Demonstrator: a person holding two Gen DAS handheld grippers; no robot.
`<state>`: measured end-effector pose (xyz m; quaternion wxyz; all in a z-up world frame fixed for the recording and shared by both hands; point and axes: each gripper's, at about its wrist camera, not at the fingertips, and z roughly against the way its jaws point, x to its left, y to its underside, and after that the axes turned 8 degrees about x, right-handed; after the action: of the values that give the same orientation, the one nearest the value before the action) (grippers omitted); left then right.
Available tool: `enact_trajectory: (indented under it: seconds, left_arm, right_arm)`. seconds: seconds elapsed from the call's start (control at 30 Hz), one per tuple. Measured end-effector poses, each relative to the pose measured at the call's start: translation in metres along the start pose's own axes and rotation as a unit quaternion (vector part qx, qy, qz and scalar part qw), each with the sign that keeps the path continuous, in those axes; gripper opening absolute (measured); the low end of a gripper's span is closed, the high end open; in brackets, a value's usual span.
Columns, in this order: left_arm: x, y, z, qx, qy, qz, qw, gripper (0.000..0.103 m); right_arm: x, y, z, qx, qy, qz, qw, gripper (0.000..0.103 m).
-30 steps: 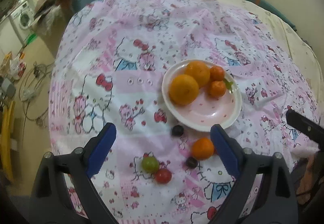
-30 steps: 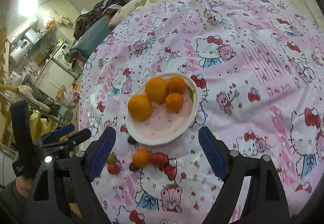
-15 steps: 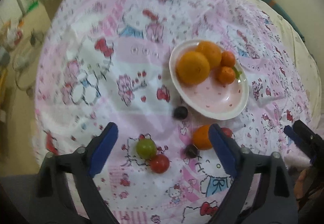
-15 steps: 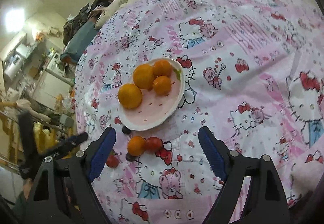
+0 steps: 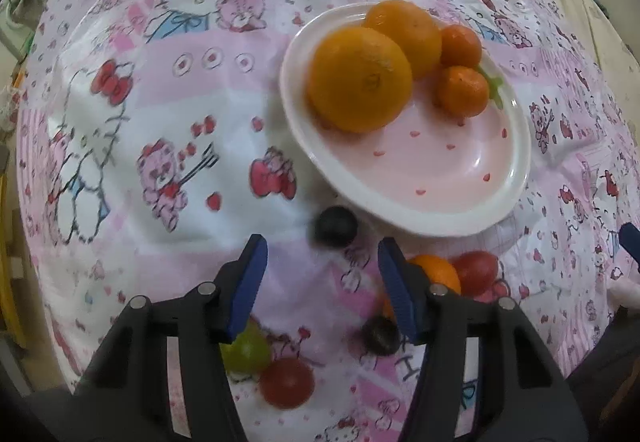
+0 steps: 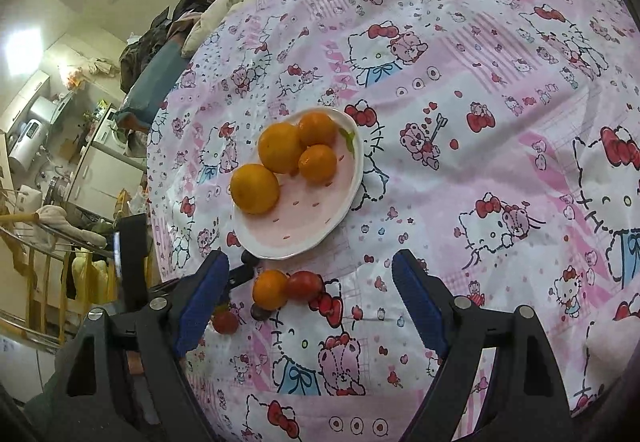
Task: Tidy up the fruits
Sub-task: 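Move the left tool toward the dark plum beside the plate, then grasp the dark plum with the left tool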
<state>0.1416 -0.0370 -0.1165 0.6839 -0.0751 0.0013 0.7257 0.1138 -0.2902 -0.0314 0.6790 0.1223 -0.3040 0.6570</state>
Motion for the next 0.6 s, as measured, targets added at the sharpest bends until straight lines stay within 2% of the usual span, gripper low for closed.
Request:
enact_trajectory:
  seconds: [0.07,0.17,0.23,0.33,0.6]
  left_arm:
    - [-0.004,-0.004,-0.004,-0.001,-0.006,-0.008,1.0000,0.053]
    - [-0.005,-0.012,-0.012,0.003,-0.012,-0.014,0.9998,0.042]
    - [-0.005,-0.018,-0.016,0.006,-0.016,-0.019,0.9997,0.040]
    - [-0.006,-0.022,-0.018,0.004,-0.018,-0.024,0.9995,0.019]
    - [-0.005,-0.024,-0.015,0.006,-0.019,-0.020,0.9996,0.018]
  right_arm:
    - [-0.001,-0.001,0.000,0.000,-0.002,-0.002,1.000,0.086]
    - [-0.004,-0.003,0.000,0.000,-0.004,-0.008,1.000,0.086]
    - [-0.006,-0.004,-0.001,0.003,-0.006,-0.013,1.000,0.086]
    - [-0.005,-0.004,-0.002,0.005,-0.009,-0.012,1.000,0.086]
    - [-0.002,-0.004,-0.004,0.008,-0.011,-0.007,1.000,0.086]
